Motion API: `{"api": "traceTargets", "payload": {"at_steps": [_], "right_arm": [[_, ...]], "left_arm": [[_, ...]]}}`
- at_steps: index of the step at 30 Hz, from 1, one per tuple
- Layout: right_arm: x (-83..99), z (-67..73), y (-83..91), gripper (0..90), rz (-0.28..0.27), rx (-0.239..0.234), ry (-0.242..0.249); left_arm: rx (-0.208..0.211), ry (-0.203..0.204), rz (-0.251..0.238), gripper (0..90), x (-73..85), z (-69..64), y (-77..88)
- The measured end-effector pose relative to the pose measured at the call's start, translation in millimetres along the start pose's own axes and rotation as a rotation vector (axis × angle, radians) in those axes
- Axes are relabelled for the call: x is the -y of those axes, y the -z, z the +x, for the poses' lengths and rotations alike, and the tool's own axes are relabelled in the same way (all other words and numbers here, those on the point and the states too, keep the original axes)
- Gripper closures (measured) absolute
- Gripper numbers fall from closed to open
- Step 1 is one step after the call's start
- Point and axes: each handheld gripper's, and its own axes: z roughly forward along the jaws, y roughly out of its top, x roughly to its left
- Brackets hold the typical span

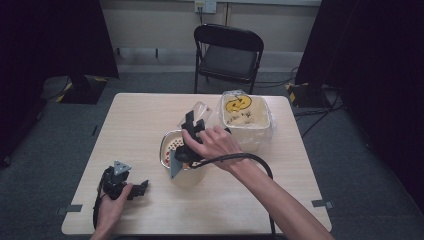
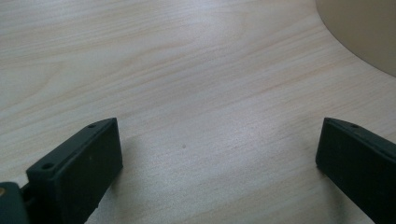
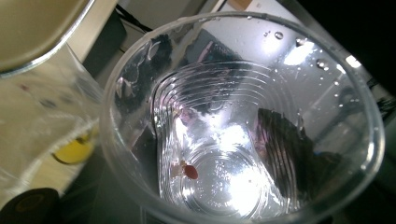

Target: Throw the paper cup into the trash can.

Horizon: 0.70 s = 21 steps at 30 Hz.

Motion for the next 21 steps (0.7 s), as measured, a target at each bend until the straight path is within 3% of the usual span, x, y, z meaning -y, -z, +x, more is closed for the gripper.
{"api": "traceTargets", "payload": {"at_steps": [1, 3, 4, 5, 6, 7, 8, 9, 10, 11, 12, 13, 15, 16, 17, 18, 19, 20, 21], "right_arm": [[4.0, -2.2, -2.7, 48.5, -0.016, -0.014, -0.032], [14.8, -6.5, -6.0, 48.6, -0.044, -0.085, -0.167], [24.3, -9.6, -9.1, 48.6, -0.061, -0.149, -0.296], [24.3, -9.6, -9.1, 48.6, -0.061, -0.149, -0.296], [28.1, -11.1, -10.4, 48.6, -0.073, -0.177, -0.342], [39.7, -14.6, -14.8, 48.6, -0.113, -0.269, -0.493], [39.7, -14.6, -14.8, 48.6, -0.113, -0.269, -0.493], [44.3, -15.7, -16.8, 48.6, -0.136, -0.311, -0.562], [58.4, -17.0, -23.9, 48.6, -0.179, -0.402, -0.735], [64.2, -17.8, -26.5, 48.7, -0.198, -0.439, -0.800], [64.2, -17.8, -26.5, 48.7, -0.198, -0.439, -0.800], [72.3, -18.6, -29.7, 48.6, -0.218, -0.478, -0.890], [93.8, -19.8, -38.9, 48.4, -0.294, -0.576, -1.116], [102.4, -19.5, -43.5, 48.4, -0.325, -0.606, -1.176], [114.4, -18.3, -48.7, 48.2, -0.349, -0.668, -1.295], [121.7, -17.2, -52.3, 48.1, -0.361, -0.685, -1.348], [139.4, -13.5, -60.8, 47.8, -0.393, -0.735, -1.478], [139.4, -13.5, -60.8, 47.8, -0.393, -0.735, -1.478], [147.4, -11.3, -64.5, 47.7, -0.399, -0.747, -1.539]], "left_arm": [[0.000, 0.000, 0.000, 0.0, 0.0, 0.0, 0.0], [-0.001, -0.002, 0.000, 0.0, 0.0, 0.1, 0.1], [-0.001, -0.003, 0.001, 0.0, -0.1, 0.2, 0.1], [-0.001, -0.003, 0.001, 0.0, -0.1, 0.2, 0.1], [-0.001, -0.002, 0.001, 0.0, 0.0, 0.1, 0.1], [-0.001, -0.002, 0.000, 0.0, 0.0, 0.1, 0.1], [-0.001, -0.003, 0.001, 0.0, 0.0, 0.2, 0.1], [-0.001, -0.003, 0.001, 0.0, 0.0, 0.2, 0.1], [-0.001, -0.003, 0.000, 0.0, 0.0, 0.1, 0.1], [0.000, -0.002, 0.001, 0.0, 0.0, 0.1, 0.1], [0.000, -0.002, 0.001, 0.0, 0.0, 0.1, 0.1], [-0.001, -0.003, 0.001, 0.0, 0.0, 0.2, 0.1], [-0.001, -0.003, 0.001, 0.0, 0.0, 0.1, 0.1], [-0.001, -0.002, 0.000, 0.0, 0.0, 0.1, 0.1], [-0.001, -0.002, 0.000, 0.0, 0.0, 0.1, 0.1], [-0.001, -0.003, 0.000, 0.0, 0.0, 0.1, 0.1], [-0.001, -0.003, 0.001, 0.0, -0.1, 0.2, 0.1], [-0.001, -0.003, 0.001, 0.0, -0.1, 0.2, 0.1], [-0.001, -0.003, 0.001, 0.0, -0.1, 0.2, 0.1]]}}
